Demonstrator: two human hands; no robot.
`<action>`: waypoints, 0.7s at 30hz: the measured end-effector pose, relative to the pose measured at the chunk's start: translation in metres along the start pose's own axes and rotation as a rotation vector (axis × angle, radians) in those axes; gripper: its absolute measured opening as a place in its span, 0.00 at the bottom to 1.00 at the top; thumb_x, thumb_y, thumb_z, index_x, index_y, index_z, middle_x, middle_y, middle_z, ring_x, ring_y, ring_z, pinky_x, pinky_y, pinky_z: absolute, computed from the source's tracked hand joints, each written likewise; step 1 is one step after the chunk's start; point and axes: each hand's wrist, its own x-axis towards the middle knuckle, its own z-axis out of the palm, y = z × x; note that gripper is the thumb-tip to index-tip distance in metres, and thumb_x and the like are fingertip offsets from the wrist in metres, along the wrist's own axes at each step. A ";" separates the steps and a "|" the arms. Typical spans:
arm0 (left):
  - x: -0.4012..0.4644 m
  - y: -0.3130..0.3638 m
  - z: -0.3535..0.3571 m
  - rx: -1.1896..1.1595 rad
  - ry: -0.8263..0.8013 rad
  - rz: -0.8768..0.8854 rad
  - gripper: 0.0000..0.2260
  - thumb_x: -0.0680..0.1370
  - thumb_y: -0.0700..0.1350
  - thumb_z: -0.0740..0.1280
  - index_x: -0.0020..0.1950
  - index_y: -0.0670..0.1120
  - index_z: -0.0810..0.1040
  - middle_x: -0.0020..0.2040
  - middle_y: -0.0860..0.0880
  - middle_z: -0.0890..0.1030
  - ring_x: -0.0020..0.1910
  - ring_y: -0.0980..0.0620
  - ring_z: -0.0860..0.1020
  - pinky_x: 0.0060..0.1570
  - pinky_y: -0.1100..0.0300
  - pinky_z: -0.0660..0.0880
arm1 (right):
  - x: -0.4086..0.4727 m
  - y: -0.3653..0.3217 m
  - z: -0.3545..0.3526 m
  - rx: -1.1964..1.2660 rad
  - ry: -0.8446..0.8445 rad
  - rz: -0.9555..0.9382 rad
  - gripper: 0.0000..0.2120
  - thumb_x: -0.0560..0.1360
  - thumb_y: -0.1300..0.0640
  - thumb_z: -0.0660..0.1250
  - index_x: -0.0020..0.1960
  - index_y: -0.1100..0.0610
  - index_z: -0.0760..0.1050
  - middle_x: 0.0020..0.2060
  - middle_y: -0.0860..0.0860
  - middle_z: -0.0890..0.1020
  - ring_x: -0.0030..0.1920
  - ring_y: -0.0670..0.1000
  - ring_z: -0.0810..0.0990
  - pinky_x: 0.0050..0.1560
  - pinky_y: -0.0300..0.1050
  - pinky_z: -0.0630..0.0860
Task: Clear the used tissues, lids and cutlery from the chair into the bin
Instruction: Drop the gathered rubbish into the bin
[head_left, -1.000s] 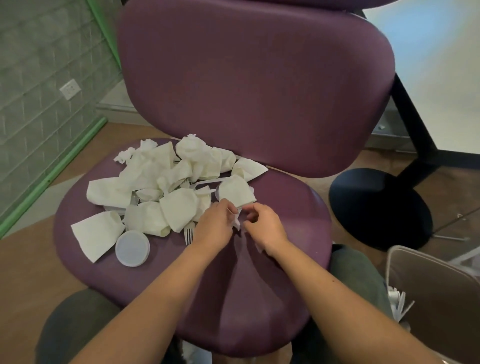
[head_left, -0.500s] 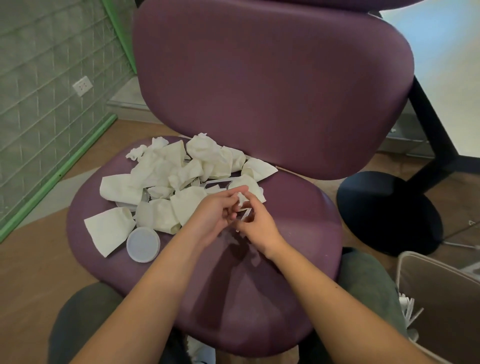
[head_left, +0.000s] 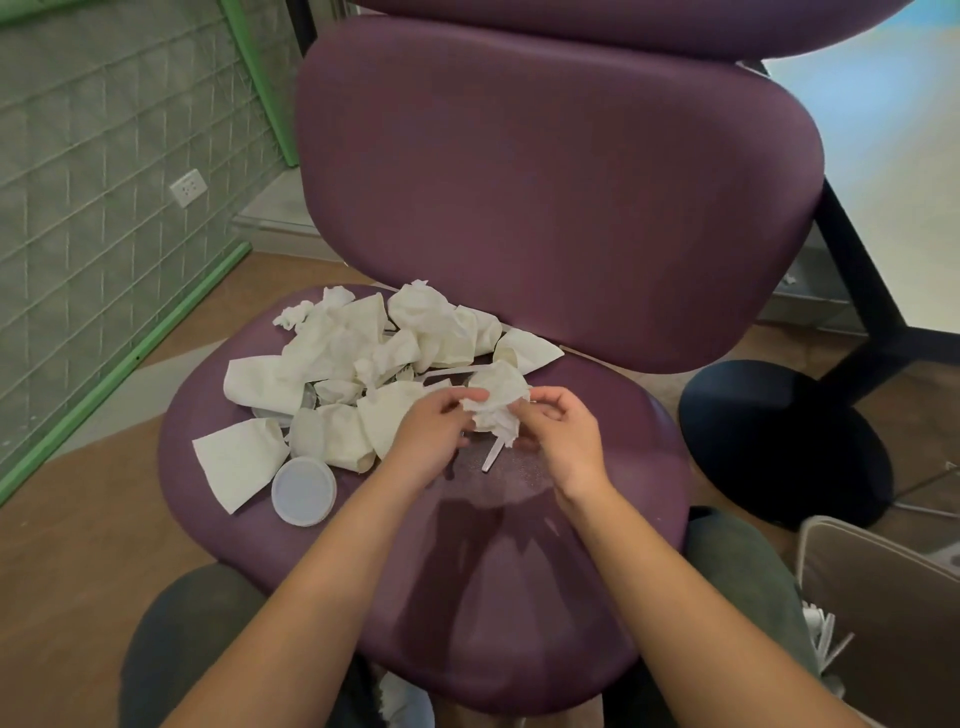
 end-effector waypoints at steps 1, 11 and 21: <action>-0.002 -0.004 0.007 -0.045 -0.029 -0.018 0.11 0.81 0.37 0.60 0.56 0.45 0.80 0.44 0.47 0.79 0.41 0.52 0.78 0.38 0.65 0.74 | -0.001 0.000 0.001 -0.013 0.005 0.005 0.06 0.73 0.64 0.72 0.46 0.58 0.76 0.33 0.53 0.81 0.33 0.46 0.78 0.33 0.39 0.76; 0.015 -0.012 0.029 -0.120 0.024 -0.115 0.12 0.83 0.43 0.55 0.53 0.40 0.77 0.41 0.45 0.74 0.31 0.53 0.72 0.26 0.67 0.70 | 0.006 0.017 0.004 -0.479 -0.034 -0.107 0.05 0.73 0.56 0.72 0.47 0.52 0.86 0.47 0.50 0.80 0.47 0.41 0.77 0.45 0.26 0.69; 0.042 -0.001 0.009 0.304 0.126 0.025 0.13 0.83 0.42 0.53 0.59 0.45 0.76 0.53 0.45 0.76 0.47 0.48 0.76 0.43 0.55 0.72 | 0.060 0.024 0.007 -1.072 0.141 0.022 0.30 0.71 0.41 0.70 0.69 0.53 0.69 0.64 0.52 0.74 0.67 0.58 0.67 0.63 0.53 0.69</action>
